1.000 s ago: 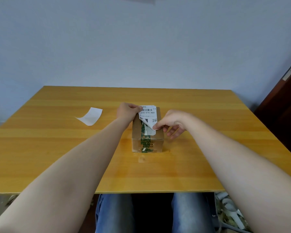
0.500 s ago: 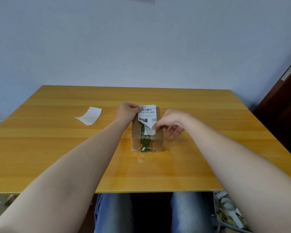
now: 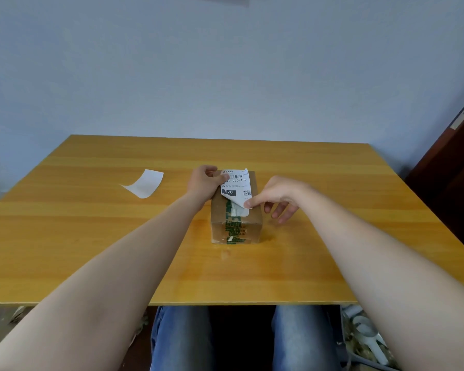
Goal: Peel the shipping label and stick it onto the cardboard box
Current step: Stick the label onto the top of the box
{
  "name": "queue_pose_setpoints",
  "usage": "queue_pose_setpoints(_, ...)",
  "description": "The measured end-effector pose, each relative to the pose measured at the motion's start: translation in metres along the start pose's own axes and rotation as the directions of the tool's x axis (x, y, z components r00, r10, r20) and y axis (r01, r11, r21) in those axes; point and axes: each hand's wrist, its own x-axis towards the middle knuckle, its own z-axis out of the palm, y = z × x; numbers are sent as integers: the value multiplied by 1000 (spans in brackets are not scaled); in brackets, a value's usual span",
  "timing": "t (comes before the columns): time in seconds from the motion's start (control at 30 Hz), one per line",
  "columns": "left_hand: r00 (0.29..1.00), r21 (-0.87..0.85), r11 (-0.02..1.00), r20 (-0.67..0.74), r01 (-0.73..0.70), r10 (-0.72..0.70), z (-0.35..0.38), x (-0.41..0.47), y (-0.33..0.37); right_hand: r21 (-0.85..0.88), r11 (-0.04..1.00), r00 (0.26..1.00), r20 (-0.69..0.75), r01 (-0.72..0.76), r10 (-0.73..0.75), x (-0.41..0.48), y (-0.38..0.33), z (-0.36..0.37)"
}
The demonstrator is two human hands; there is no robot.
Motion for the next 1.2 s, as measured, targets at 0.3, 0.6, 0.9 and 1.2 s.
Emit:
queue_pose_setpoints(0.3,993,43,999,118,4,-9,-3,-17,3,406,901,987,-105,155,-122,16,9,7)
queue_pose_setpoints(0.6,980,199,978,196,-67,27,2,-28,0,364,884,955,-161,293,-250,29,8,17)
queue_pose_setpoints(0.9,971,242,966,236,-87,28,0,-30,0,300,892,937,-192,339,-292,36,13,19)
queue_pose_setpoints(1.2,981,211,975,190,-75,34,2,-33,2,287,895,934,-209,343,-291,42,13,19)
